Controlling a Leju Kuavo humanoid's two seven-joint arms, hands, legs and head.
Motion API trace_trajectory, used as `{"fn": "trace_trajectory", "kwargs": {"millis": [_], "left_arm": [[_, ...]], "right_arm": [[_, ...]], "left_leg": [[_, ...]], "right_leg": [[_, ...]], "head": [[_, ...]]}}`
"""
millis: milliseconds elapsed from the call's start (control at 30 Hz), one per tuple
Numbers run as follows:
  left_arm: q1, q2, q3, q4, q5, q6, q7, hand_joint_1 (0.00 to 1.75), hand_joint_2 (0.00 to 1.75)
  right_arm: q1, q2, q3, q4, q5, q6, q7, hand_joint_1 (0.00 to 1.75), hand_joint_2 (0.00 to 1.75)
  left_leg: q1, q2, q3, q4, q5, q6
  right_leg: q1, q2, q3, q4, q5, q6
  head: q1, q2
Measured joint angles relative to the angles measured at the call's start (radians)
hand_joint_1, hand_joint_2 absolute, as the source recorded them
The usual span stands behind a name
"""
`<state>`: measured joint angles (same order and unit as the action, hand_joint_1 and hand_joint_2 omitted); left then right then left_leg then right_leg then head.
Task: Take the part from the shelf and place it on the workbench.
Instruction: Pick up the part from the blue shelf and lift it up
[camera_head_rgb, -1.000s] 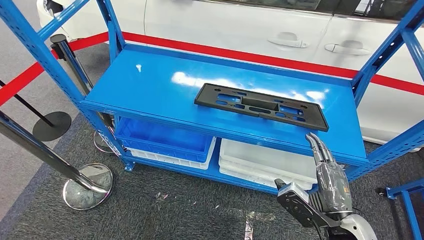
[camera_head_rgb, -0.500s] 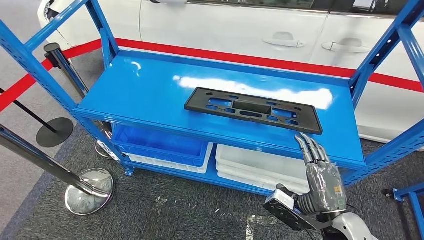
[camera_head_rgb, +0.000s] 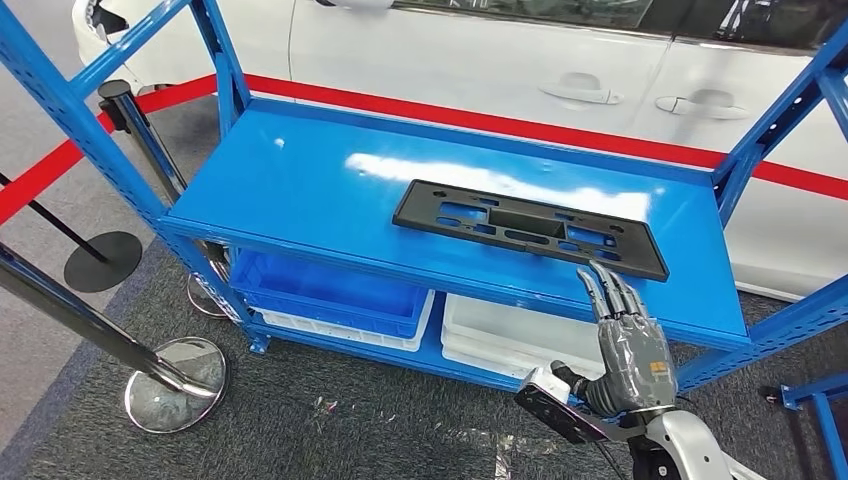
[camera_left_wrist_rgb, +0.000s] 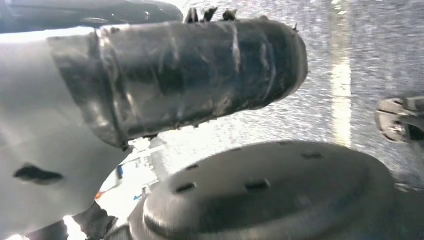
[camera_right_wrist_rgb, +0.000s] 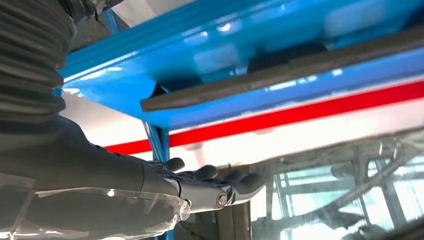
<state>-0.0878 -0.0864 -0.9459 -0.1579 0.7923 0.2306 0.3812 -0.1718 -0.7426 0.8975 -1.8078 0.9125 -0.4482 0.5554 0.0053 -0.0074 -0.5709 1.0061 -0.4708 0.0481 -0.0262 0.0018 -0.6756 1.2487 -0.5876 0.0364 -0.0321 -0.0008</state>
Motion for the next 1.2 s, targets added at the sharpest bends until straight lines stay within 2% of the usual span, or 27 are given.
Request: {"fn": "trace_trajectory", "kwargs": {"millis": [33, 67, 100, 133, 200, 233, 300, 367, 433, 500, 533, 567, 600, 667, 700, 733, 833, 900, 967, 1033, 1067, 1100, 1167, 1200], "left_arm": [[0.0, 0.001, -0.003, 0.0, 0.0, 0.0, 0.0, 0.0, 0.0], [0.0, 0.001, -0.006, 0.0, 0.0, -0.001, 0.0, 0.0, 0.0], [0.0, 0.002, -0.009, 0.0, -0.001, -0.001, -0.001, 0.0, 0.0], [0.001, 0.003, -0.012, 0.0, -0.002, -0.002, -0.001, 0.0, 0.0], [0.0, 0.004, -0.016, 0.0, -0.003, -0.006, -0.003, 0.0, 0.0], [0.0, 0.004, -0.017, 0.0, -0.003, -0.007, -0.004, 0.0, 0.0], [-0.001, 0.004, -0.02, 0.0, -0.003, -0.011, -0.005, 0.0, 0.0], [-0.001, 0.006, -0.021, 0.0, -0.002, -0.014, -0.005, 0.0, 0.0], [-0.001, 0.007, -0.023, 0.0, -0.001, -0.016, -0.005, 0.0, 0.0], [-0.001, 0.007, -0.024, 0.0, 0.001, -0.017, -0.005, 0.0, 0.0], [0.0, 0.007, -0.025, 0.0, 0.002, -0.018, -0.005, 0.0, 0.0], [0.001, 0.007, -0.026, 0.0, 0.003, -0.018, -0.005, 0.0, 0.0], [0.001, 0.007, -0.026, 0.0, 0.003, -0.019, -0.005, 0.0, 0.0], [0.001, 0.008, -0.027, 0.0, 0.003, -0.019, -0.006, 0.0, 0.0], [0.001, 0.009, -0.028, 0.0, 0.003, -0.019, -0.006, 0.0, 0.0], [0.0, 0.009, -0.029, 0.0, 0.004, -0.019, -0.007, 0.0, 0.0], [-0.001, 0.01, -0.033, 0.0, 0.005, -0.019, -0.009, 0.0, 0.0], [0.0, 0.011, -0.034, 0.0, 0.005, -0.02, -0.012, 0.0, 0.0], [0.0, 0.012, -0.035, 0.0, 0.005, -0.021, -0.015, 0.0, 0.0], [0.0, 0.012, -0.037, 0.0, 0.006, -0.023, -0.017, 0.0, 0.0], [0.0, 0.012, -0.037, 0.0, 0.006, -0.024, -0.018, 0.0, 0.0], [0.0, 0.012, -0.038, 0.0, 0.006, -0.024, -0.018, 0.0, 0.0], [0.001, 0.012, -0.039, 0.0, 0.006, -0.026, -0.019, 0.0, 0.0], [0.001, 0.012, -0.039, 0.0, 0.006, -0.027, -0.02, 0.0, 0.0]], "right_arm": [[-0.001, 0.003, 0.002, 0.01, 0.0, 0.0, 0.0, 0.0, 1.75], [-0.001, 0.006, 0.004, 0.018, 0.0, 0.0, 0.0, 0.0, 1.75], [-0.003, 0.009, 0.006, 0.027, -0.001, 0.0, 0.0, 0.0, 1.75], [-0.005, 0.012, 0.006, 0.034, -0.002, 0.0, -0.001, 0.0, 1.75], [-0.012, 0.018, 0.006, 0.049, -0.008, -0.001, -0.004, 0.0, 1.75], [-0.015, 0.021, 0.006, 0.057, -0.012, -0.002, -0.007, 0.0, 1.75], [-0.018, 0.027, 0.005, 0.075, -0.02, -0.003, -0.011, 0.0, 1.75], [-0.02, 0.035, 0.005, 0.091, -0.022, -0.004, -0.012, 0.0, 1.75], [-0.021, 0.041, 0.005, 0.103, -0.023, -0.004, -0.012, 0.0, 1.75], [-0.021, 0.046, 0.005, 0.114, -0.025, -0.004, -0.013, 0.0, 1.75], [-0.021, 0.05, 0.005, 0.12, -0.026, -0.003, -0.013, 0.0, 1.75], [-0.021, 0.053, 0.005, 0.125, -0.027, -0.003, -0.013, 0.0, 1.75], [-0.021, 0.056, 0.005, 0.13, -0.027, -0.003, -0.013, 0.0, 1.75], [-0.021, 0.061, 0.005, 0.137, -0.028, -0.003, -0.013, 0.0, 1.75], [-0.021, 0.063, 0.005, 0.14, -0.028, -0.003, -0.013, 0.0, 1.75], [-0.021, 0.065, 0.005, 0.144, -0.029, -0.003, -0.013, 0.0, 1.75], [-0.021, 0.069, 0.005, 0.152, -0.031, -0.004, -0.013, 0.0, 1.75], [-0.02, 0.071, 0.004, 0.157, -0.032, -0.004, -0.013, 0.0, 1.75], [-0.019, 0.073, 0.004, 0.163, -0.032, -0.004, -0.013, 0.0, 1.75], [-0.016, 0.074, 0.004, 0.17, -0.032, -0.004, -0.013, 0.0, 1.75], [-0.014, 0.076, 0.004, 0.173, -0.032, -0.003, -0.013, 0.0, 1.75], [-0.013, 0.078, 0.004, 0.177, -0.032, -0.003, -0.013, 0.0, 1.75], [-0.013, 0.08, 0.004, 0.182, -0.032, -0.003, -0.013, 0.0, 1.75], [-0.013, 0.081, 0.004, 0.184, -0.033, -0.003, -0.013, 0.0, 1.75]], "left_leg": [[-0.001, -0.001, 0.002, 0.0, -0.002, 0.001], [-0.001, -0.001, 0.004, 0.001, -0.004, 0.001], [-0.001, -0.002, 0.008, 0.002, -0.007, 0.0], [-0.001, -0.004, 0.012, 0.004, -0.011, -0.002], [-0.004, -0.005, 0.016, 0.01, -0.02, -0.011], [-0.005, -0.006, 0.015, 0.012, -0.022, -0.015], [-0.006, -0.007, 0.013, 0.011, -0.022, -0.025], [-0.005, -0.005, 0.01, 0.02, -0.034, -0.035], [-0.003, -0.003, -0.025, 0.096, -0.077, -0.045], [-0.002, -0.001, -0.094, 0.229, -0.13, -0.051], [-0.002, 0.0, -0.123, 0.279, -0.141, -0.053], [-0.001, 0.0, -0.136, 0.296, -0.132, -0.054], [-0.001, 0.0, -0.131, 0.275, -0.106, -0.053], [-0.001, 0.0, -0.078, 0.149, -0.032, -0.048], [-0.003, 0.0, -0.049, 0.086, -0.009, -0.045], [-0.004, -0.001, -0.03, 0.044, 0.001, -0.041], [-0.006, -0.002, -0.018, 0.02, -0.002, -0.028], [-0.002, -0.001, -0.009, 0.007, 0.002, -0.016], [-0.001, 0.0, -0.001, -0.001, 0.003, -0.005], [-0.002, 0.0, 0.001, -0.001, -0.001, 0.001], [-0.002, 0.0, 0.004, -0.001, -0.004, 0.002], [-0.003, 0.0, 0.008, 0.0, -0.007, 0.001], [-0.002, -0.001, 0.02, 0.002, -0.016, -0.003], [-0.004, -0.002, 0.023, 0.005, -0.022, -0.007]], "right_leg": [[0.0, 0.0, -0.023, 0.038, -0.004, 0.002], [-0.001, 0.0, -0.029, 0.04, 0.01, 0.002], [-0.002, -0.001, -0.015, 0.002, 0.043, 0.002], [-0.002, -0.001, 0.012, -0.062, 0.083, 0.0], [0.0, 0.0, 0.067, -0.179, 0.128, -0.006], [0.003, 0.0, 0.08, -0.208, 0.132, -0.009], [0.008, 0.002, 0.085, -0.22, 0.126, -0.015], [0.003, 0.001, 0.089, -0.226, 0.127, -0.026], [-0.002, -0.001, 0.095, -0.231, 0.127, -0.038], [-0.001, -0.004, 0.097, -0.231, 0.124, -0.044], [0.0, -0.004, 0.098, -0.23, 0.123, -0.045], [0.0, -0.004, 0.099, -0.229, 0.121, -0.046], [0.0, -0.004, 0.102, -0.229, 0.119, -0.046], [0.0, -0.001, 0.11, -0.227, 0.113, -0.042], [0.002, 0.0, 0.112, -0.225, 0.109, -0.038], [0.003, 0.001, 0.112, -0.224, 0.107, -0.034], [0.006, 0.002, 0.112, -0.228, 0.106, -0.019], [0.004, 0.001, 0.106, -0.211, 0.093, -0.009], [0.003, 0.0, 0.061, -0.119, 0.047, -0.002], [0.004, 0.0, -0.009, 0.009, 0.003, 0.002], [0.004, -0.001, -0.029, 0.037, 0.005, 0.003], [0.004, -0.001, -0.029, 0.028, 0.026, 0.003], [0.003, -0.001, 0.02, -0.091, 0.1, -0.001], [0.005, -0.002, 0.05, -0.154, 0.124, -0.004]], "head": [[0.0, 0.0], [0.0, 0.0], [0.0, 0.0], [0.0, 0.0], [0.0, 0.0], [-0.001, 0.0], [-0.002, 0.0], [-0.002, 0.0], [-0.006, 0.0], [-0.008, 0.0], [-0.008, 0.0], [-0.008, 0.0], [-0.008, 0.0], [-0.008, 0.0], [-0.008, 0.0], [-0.007, 0.0], [-0.007, 0.0], [-0.005, 0.0], [-0.002, 0.0], [-0.002, 0.0], [-0.002, 0.0], [-0.002, 0.0], [-0.001, 0.0], [-0.001, 0.0]]}}
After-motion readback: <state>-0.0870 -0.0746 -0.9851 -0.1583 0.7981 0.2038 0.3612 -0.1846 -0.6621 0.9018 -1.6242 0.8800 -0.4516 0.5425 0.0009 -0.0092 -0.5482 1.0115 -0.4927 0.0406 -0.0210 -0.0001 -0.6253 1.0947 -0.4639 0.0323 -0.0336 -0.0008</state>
